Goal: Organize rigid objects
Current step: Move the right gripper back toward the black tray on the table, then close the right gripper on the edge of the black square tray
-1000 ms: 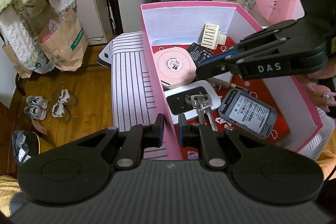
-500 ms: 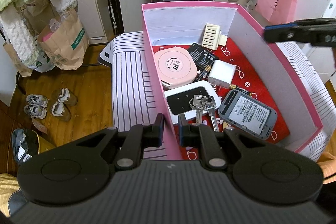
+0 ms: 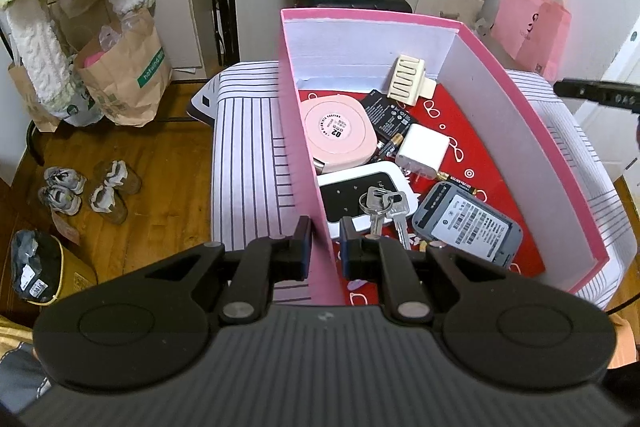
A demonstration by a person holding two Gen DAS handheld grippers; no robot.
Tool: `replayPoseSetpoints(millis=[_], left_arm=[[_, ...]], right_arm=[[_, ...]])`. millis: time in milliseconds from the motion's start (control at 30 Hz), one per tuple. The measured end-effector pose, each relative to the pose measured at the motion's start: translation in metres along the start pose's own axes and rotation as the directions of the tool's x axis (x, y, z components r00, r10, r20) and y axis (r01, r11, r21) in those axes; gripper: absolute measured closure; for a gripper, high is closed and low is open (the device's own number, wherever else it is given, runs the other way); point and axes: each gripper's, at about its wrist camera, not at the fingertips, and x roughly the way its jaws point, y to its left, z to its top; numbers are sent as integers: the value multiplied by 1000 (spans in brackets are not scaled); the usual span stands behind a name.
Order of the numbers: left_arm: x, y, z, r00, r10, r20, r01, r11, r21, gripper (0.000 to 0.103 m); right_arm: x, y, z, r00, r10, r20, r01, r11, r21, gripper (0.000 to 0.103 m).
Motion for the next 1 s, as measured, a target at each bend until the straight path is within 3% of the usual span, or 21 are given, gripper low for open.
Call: replayPoseSetpoints(millis=[233,467,533,667,833,1000], left_arm=[[0,-1,1,1000,6,-3,-6,1000,-1,91],[0,-1,1,1000,6,-5,-6,1000,-8,91],[0,0,1,1000,7,-5,-7,1000,-9,91],[0,0,1,1000,11,-5,-11,1000,-22,91],[0,-1,1,1000,12,-11,-12,1000,-23,91],[1,-1,1,1000,15,-9,-15,1000,-20,91]], right_arm=[[36,-20,-9,998,31,-53,-28,997,65,35],[85,-24,-5,994,30,-105,-20,996,92,27],[96,-25,-2,994,30,-109,-19,995,103,13],[115,-28,2,991,91,-95,-72,979,189,3],[129,-16,6,996,26,-86,-15,992,126,0],[141,1,7,993,-76,-91,73,997,-36,0]])
